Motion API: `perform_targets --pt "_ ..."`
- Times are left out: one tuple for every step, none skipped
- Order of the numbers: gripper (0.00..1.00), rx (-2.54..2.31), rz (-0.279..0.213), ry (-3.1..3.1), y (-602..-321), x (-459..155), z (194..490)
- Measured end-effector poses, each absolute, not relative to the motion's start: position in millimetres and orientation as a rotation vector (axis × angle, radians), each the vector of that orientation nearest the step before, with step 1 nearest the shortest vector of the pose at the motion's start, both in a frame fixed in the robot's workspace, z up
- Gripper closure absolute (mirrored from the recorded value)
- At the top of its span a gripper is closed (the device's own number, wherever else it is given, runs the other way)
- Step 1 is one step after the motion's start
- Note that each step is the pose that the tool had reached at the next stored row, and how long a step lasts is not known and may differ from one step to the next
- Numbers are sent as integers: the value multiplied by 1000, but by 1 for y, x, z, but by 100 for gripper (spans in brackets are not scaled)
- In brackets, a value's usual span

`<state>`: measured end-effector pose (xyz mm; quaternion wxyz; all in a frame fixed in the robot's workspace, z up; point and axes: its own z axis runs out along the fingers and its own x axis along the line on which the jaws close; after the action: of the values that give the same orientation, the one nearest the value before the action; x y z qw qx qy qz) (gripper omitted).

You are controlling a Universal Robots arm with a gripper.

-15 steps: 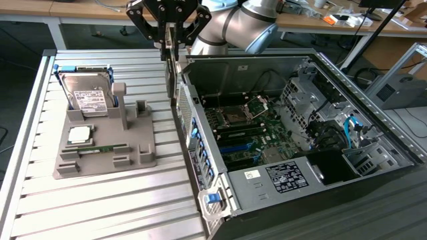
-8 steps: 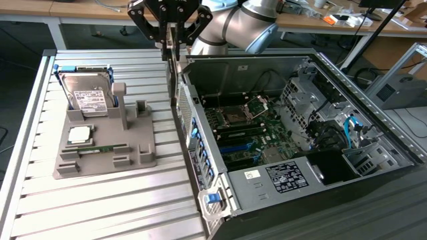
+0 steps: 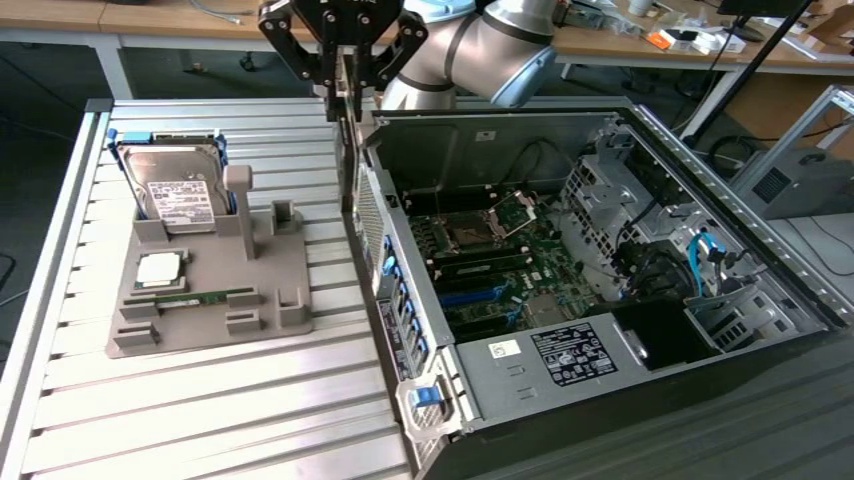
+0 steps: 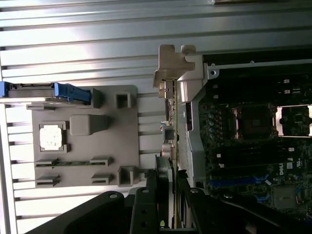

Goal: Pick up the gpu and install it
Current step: 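Pick up the gpu and move the gpu toward the slot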

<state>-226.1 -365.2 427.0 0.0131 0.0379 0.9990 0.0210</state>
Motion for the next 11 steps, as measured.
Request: perform_targets --pt "73 118 65 3113 -365 -226 427" --pt "73 118 65 3113 -365 -225 427" --pt "73 118 65 3112 -365 -225 427" --pt "73 118 65 3112 -365 -224 427" --pt "73 118 65 3113 -365 -224 427" --pt "73 118 65 3113 -365 -224 427" --pt "73 118 65 3112 -365 -224 427" --pt "73 118 65 3113 -365 -223 427" --pt "73 118 65 3112 -365 -223 427" --pt "73 118 65 3113 -365 -223 427" --pt "73 118 64 3113 -365 -223 427"
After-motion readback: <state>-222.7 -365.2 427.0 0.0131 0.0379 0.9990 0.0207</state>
